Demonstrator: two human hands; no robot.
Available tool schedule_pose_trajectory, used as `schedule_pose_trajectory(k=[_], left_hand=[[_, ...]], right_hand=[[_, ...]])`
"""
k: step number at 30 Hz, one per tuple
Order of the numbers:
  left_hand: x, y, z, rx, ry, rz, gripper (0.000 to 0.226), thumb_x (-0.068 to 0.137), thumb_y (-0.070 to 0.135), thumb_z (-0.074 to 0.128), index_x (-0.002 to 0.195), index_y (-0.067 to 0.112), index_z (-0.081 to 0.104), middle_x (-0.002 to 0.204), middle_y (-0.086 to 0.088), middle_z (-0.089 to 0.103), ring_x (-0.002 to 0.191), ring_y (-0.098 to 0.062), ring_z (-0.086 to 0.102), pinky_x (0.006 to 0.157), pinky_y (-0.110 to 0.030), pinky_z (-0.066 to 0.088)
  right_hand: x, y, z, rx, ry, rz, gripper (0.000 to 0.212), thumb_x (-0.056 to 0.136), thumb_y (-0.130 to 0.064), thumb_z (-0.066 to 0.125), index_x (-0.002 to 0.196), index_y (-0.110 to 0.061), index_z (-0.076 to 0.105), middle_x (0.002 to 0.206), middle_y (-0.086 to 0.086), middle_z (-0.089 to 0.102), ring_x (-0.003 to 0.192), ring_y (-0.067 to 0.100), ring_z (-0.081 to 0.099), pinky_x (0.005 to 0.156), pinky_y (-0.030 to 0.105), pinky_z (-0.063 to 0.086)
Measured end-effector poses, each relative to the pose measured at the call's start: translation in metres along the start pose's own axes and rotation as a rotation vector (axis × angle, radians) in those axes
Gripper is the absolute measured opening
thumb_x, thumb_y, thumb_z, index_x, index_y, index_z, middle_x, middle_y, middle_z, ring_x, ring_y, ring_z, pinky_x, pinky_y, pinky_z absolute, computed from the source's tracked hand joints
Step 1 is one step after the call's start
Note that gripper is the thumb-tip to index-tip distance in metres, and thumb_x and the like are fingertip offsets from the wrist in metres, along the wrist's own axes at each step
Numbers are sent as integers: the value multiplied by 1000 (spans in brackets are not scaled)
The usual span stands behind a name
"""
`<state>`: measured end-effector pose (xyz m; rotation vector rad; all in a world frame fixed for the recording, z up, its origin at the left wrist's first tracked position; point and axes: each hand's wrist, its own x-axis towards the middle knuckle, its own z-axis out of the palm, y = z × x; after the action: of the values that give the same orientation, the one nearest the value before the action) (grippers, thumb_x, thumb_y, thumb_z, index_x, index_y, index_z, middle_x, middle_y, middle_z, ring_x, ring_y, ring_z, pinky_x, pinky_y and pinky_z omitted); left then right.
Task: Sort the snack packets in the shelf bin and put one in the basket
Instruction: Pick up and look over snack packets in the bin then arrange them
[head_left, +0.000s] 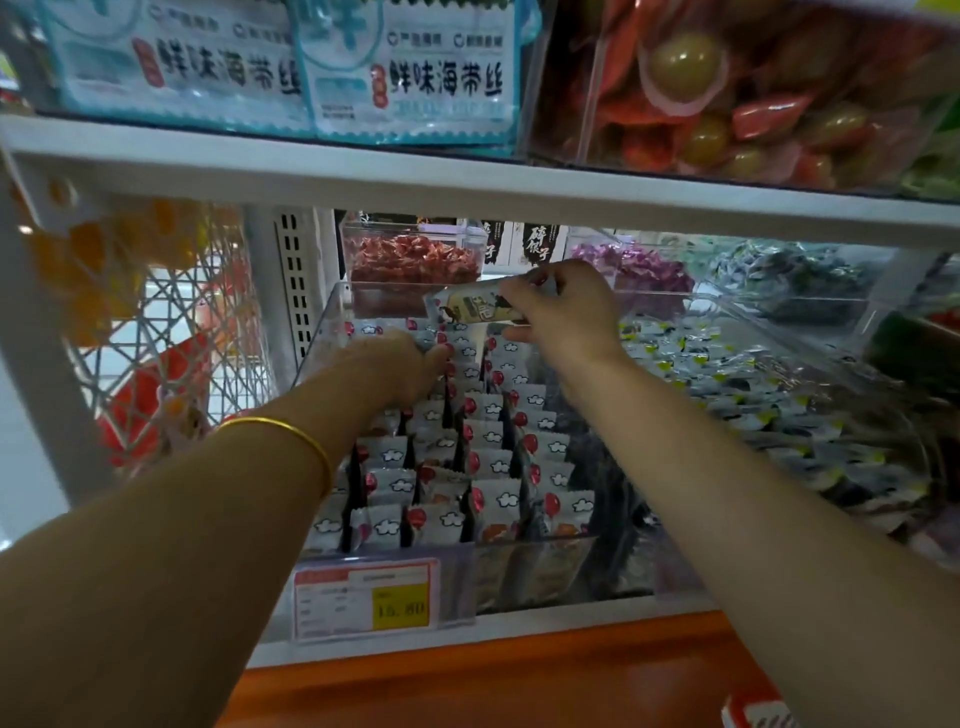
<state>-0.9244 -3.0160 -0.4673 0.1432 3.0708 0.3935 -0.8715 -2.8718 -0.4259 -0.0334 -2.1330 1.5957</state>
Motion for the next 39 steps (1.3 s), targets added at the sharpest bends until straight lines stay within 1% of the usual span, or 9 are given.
schedule_pose_trajectory(k=[5,7,10,14,19,24,29,33,39], left_hand=[[-15,5,-10,5,-110,62,53,99,49,19,142,19,31,141,-19,42,123,-37,45,104,-51,35],[-27,5,-11,78,-85,120,42,102,39,17,140,30,34,142,-15,42,124,-36,45,104,-52,34],[-39,3,-12,209,-84,175,39,102,31,19,141,34,28,142,-15,38,124,-40,42,103,-55,34],[-54,0,-19,362,-144,255,39,103,26,22,142,30,25,140,-15,39,123,-40,42,102,-55,35],[-92,-11,-30,576,64,200,54,99,45,18,146,20,22,154,-13,20,143,-34,10,116,-53,5],[-118,-43,-25,343,191,62,67,97,49,15,148,10,-2,158,-11,-2,145,-25,-8,115,-46,-3],[-118,-52,-15,139,222,109,67,97,48,21,149,13,-4,158,-4,-5,144,-20,-11,115,-43,-4],[-115,-55,-9,65,267,135,66,97,46,23,149,13,-1,158,-4,-4,144,-18,-10,116,-40,-1],[-114,-56,-5,8,330,162,64,97,43,26,149,13,4,158,-5,0,145,-18,-8,116,-39,2]], right_hand=[[9,1,16,-9,-12,-4,16,86,-13,65,79,-6,53,87,15,62,88,34,66,81,52,54],[12,-1,30,-33,-60,-38,15,85,-14,67,84,-6,54,82,4,59,91,33,65,84,50,54],[17,-6,54,-85,-142,-77,26,84,-15,68,99,1,54,96,15,63,91,33,65,83,47,54],[27,-7,81,-326,-251,-214,22,85,-18,66,89,-9,47,74,-4,49,69,8,50,58,20,40],[34,0,108,-513,-378,-256,21,82,-20,68,91,-13,51,78,-1,51,72,12,48,55,20,34],[26,14,121,-643,-470,-321,20,87,-27,65,94,-8,64,91,4,63,88,18,58,76,32,48],[27,20,125,-912,-543,-376,27,94,-15,45,112,-17,65,124,14,53,116,31,48,100,44,39],[42,16,131,-880,-553,-365,29,92,-4,49,106,-17,70,121,7,64,114,24,56,100,44,44],[49,24,148,-913,-308,-426,11,88,-11,58,94,-12,67,103,7,65,101,23,58,87,40,50]])
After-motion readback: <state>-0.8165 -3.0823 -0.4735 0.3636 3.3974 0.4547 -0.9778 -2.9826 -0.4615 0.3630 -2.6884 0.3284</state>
